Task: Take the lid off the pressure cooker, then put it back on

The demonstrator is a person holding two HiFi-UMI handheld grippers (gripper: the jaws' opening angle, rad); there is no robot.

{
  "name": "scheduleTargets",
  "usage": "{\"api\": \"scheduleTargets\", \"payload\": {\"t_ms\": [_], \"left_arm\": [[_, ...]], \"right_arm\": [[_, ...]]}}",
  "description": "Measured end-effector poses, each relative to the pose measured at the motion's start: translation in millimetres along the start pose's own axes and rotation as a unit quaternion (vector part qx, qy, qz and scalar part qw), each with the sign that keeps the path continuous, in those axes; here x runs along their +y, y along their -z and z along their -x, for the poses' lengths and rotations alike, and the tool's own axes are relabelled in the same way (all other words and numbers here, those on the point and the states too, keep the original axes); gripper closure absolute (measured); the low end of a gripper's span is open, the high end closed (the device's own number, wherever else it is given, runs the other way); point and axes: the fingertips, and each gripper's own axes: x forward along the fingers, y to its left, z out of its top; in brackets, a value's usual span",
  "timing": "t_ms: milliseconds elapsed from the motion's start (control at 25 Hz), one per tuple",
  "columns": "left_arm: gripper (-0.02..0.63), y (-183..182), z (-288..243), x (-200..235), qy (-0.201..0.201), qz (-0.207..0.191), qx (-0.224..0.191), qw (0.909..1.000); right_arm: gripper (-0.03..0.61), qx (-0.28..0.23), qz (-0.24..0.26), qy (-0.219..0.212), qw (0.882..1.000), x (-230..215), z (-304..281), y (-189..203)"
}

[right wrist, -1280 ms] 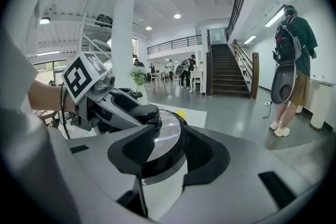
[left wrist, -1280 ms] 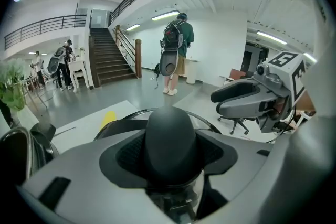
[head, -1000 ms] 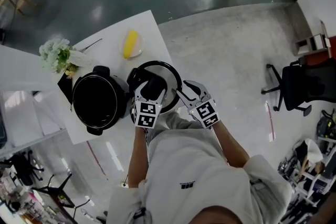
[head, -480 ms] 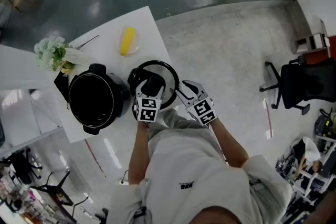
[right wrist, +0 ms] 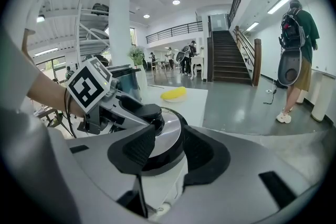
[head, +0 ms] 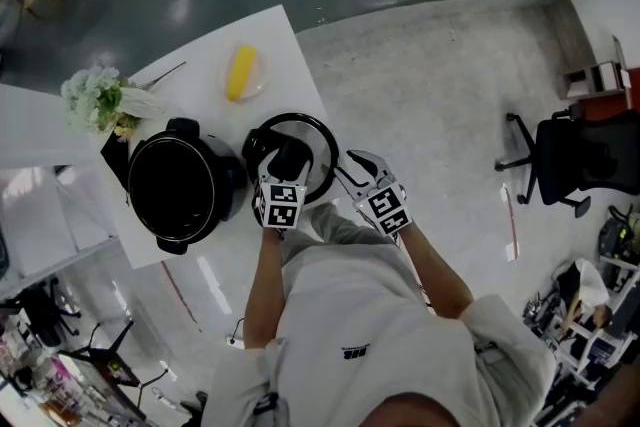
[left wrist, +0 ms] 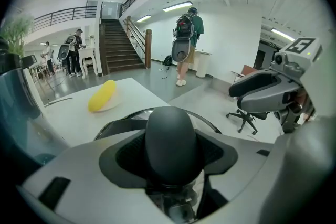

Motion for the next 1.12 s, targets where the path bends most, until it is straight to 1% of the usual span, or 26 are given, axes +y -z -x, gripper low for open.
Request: {"api": "scheduleTargets", "payload": {"t_ms": [120,280,360,480,600,640,760,920,1120], "left_arm": [[0.324,4.5,-1.2,-1.4,-0.008,-0.013,0.004,0.9999],[0.322,5.1,-1.9,-1.4,-0.008,-0.018,-0.002,0.9998],[0.321,5.5,-2.0,-1.9,-0.007,-0.016,-0.006,0.9998],[0.318,7.7,-2.1,-1.8,-0.006,-0.005,-0.009,0.9999],[0.304,6.8,-0.3,-2.4,-0.011,-0.012,-0.005,0.9998],[0.285,6.9,0.8,-3.5,-0.011,-0.016,-0.004,0.9998],[0.275,6.8,8.0,-6.9,-0.013,-0.022,-0.004,0.9997],[0.268,1.9,24.6,-9.3,-0.022,-0.012,-0.019,0.9995],[0.270,-1.9,50.3,-13.2,-0.028,-0.010,-0.042,0.9987]], "right_arm": [[0.413,0.000,-0.003,-0.001,1.000,0.9,-0.2,0.6],[0.413,0.002,-0.003,0.006,1.000,-3.5,-1.1,4.5],[0.413,0.006,-0.003,0.006,1.000,-4.5,-1.5,8.2],[0.411,0.005,-0.005,0.002,1.000,-1.4,-0.5,3.9],[0.403,0.005,-0.001,-0.002,1.000,2.0,0.3,1.9],[0.403,0.004,-0.001,-0.004,1.000,3.1,1.3,1.0],[0.403,0.001,0.003,-0.006,1.000,6.1,5.3,-0.6],[0.393,-0.018,-0.008,-0.016,1.000,12.9,12.4,-8.3],[0.391,-0.032,0.005,-0.016,0.999,24.9,22.1,-13.5]]}}
